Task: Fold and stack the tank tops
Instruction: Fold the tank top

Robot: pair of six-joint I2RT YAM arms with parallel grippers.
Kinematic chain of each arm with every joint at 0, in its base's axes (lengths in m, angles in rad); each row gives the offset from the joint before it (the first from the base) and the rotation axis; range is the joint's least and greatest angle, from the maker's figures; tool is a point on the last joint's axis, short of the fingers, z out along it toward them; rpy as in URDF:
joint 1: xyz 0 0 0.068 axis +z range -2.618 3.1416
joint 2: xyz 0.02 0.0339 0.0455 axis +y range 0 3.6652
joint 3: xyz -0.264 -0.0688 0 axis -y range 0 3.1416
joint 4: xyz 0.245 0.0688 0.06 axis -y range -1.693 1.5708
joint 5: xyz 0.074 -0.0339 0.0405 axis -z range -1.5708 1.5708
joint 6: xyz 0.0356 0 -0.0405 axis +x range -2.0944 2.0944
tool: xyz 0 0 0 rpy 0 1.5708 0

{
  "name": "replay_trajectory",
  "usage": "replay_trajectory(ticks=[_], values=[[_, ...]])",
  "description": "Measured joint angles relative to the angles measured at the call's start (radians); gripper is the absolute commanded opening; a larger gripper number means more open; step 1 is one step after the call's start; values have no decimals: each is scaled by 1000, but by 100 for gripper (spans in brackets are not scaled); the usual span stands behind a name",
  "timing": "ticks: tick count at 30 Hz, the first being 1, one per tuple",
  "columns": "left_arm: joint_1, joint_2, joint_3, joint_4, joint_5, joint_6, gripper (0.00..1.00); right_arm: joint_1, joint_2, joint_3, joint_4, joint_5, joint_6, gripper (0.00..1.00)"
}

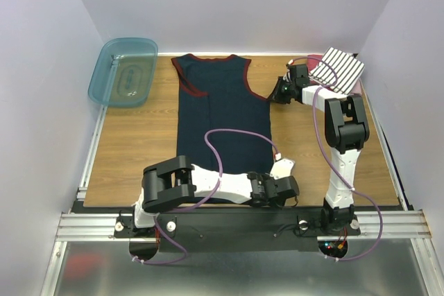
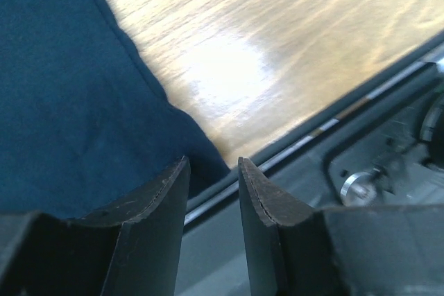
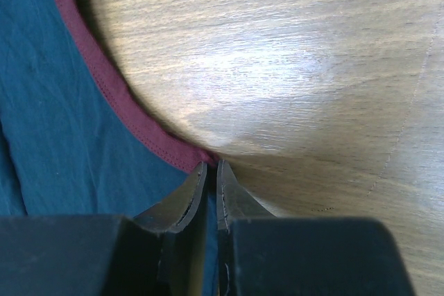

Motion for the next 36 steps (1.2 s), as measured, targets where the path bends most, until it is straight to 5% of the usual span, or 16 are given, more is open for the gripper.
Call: replay_trajectory(ticks=[7, 14, 20, 29, 36], values=[[0, 42, 35, -19, -25, 11, 41, 0, 0, 0, 0, 0, 0, 1], [0, 48, 40, -33, -45, 13, 0, 0, 0, 0, 0, 0, 0, 0], [-5, 26, 15, -31, -56, 2, 0, 0, 0, 0, 0, 9, 1, 0], [-5, -303, -213, 5, -81, -51, 0, 5, -10, 0, -8, 58, 13, 0], [-4, -343, -258, 71, -64, -61, 0, 6, -33, -3, -18, 125, 24, 0]])
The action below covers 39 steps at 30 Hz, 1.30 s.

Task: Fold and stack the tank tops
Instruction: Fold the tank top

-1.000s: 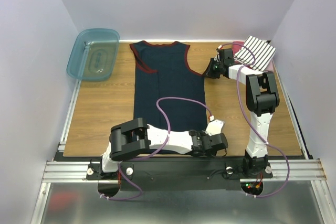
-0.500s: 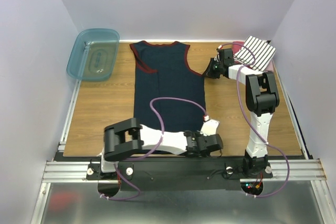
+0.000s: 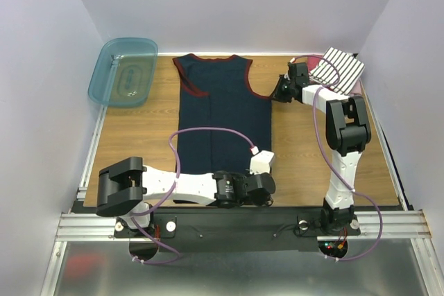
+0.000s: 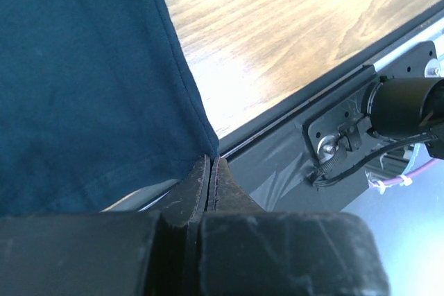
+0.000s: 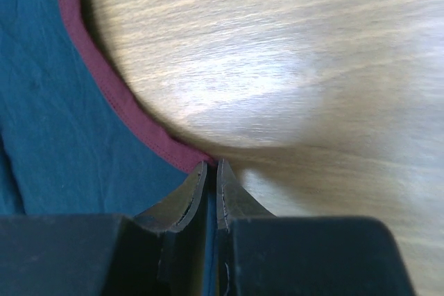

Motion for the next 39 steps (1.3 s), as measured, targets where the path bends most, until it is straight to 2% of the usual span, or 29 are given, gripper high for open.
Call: replay_trajectory(ticks=[10, 16, 27, 34, 39], values=[[-2, 44, 2, 93, 52, 46, 0, -3, -71, -45, -46, 150, -6, 0], [-1, 36, -21, 161, 46, 53, 0, -15, -73, -44, -77, 177, -6, 0], [56, -218, -307, 229, -4, -39, 0, 20, -79, 23, -116, 161, 34, 0], [66, -302, -409, 224, -29, -128, 0, 114, -73, 116, -118, 157, 77, 1], [66, -357, -468, 180, -43, -211, 0, 194, -8, 226, -117, 157, 109, 0]])
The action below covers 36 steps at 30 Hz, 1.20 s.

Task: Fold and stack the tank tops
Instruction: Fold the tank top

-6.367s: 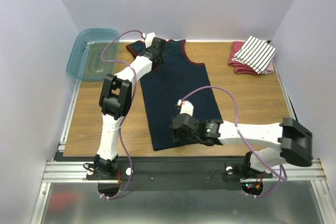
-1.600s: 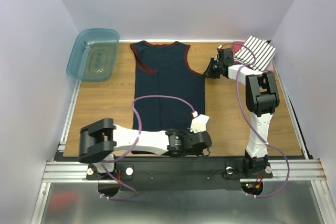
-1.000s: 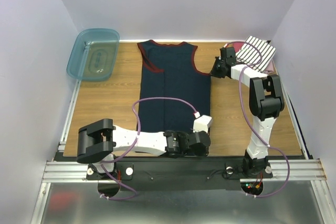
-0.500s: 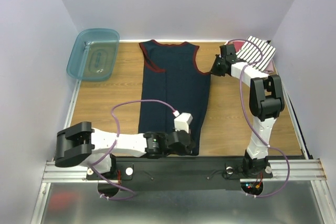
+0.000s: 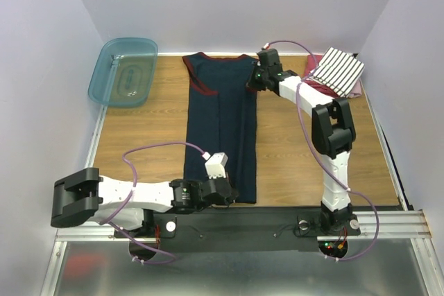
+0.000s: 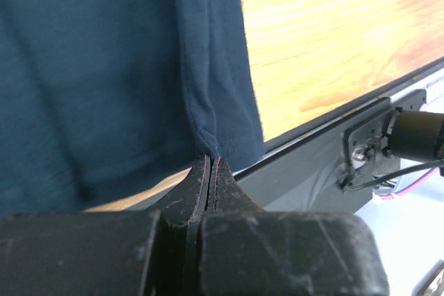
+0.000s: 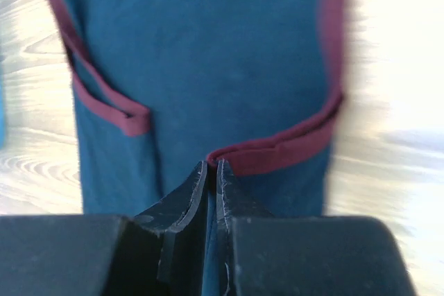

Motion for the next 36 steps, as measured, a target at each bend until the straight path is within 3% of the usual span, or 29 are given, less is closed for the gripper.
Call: replay_trajectory(ticks=[16, 25, 36], values=[[0, -112, -52, -232, -24, -153, 0, 130, 246, 292, -53, 0, 41, 0], [0, -175, -52, -343, -48, -194, 0, 153, 294, 359, -59, -2, 44, 0], [0, -175, -52, -367, -52, -205, 0, 156, 342, 391, -61, -10, 44, 0]])
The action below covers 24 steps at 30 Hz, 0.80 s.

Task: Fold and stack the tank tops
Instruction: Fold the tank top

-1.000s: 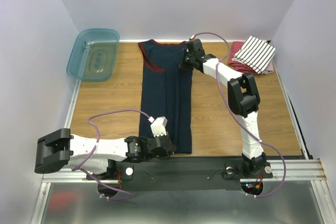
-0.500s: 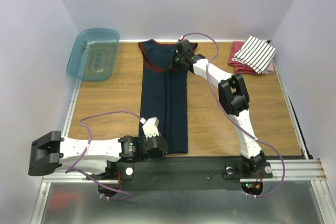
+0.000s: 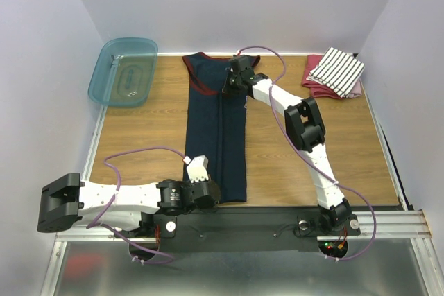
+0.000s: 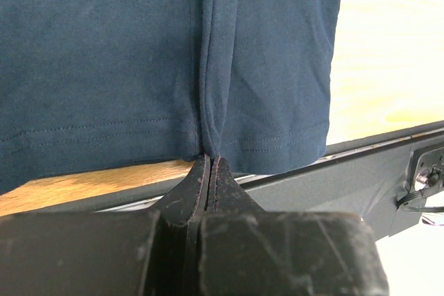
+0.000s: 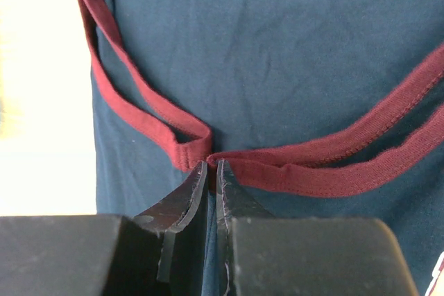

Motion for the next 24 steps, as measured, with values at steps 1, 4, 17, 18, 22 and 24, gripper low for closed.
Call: replay_trajectory(ticks=[1, 4, 17, 18, 22, 24], values=[[0, 0, 0, 0, 0, 0, 0, 1, 3, 0, 0, 0, 0, 1], [0, 2, 0, 0, 1, 1, 0, 4, 6, 0, 0, 0, 0, 1], [0, 4, 0, -8, 3, 10, 0, 20, 6, 0, 1, 2, -1, 4], [0, 4, 0, -8, 3, 13, 0, 22, 6, 0, 1, 3, -1, 5], [0, 4, 0, -10, 4, 26, 0, 30, 6, 0, 1, 8, -4, 17], [0, 4, 3, -15, 4, 32, 7, 30, 6, 0, 1, 10, -8, 20]])
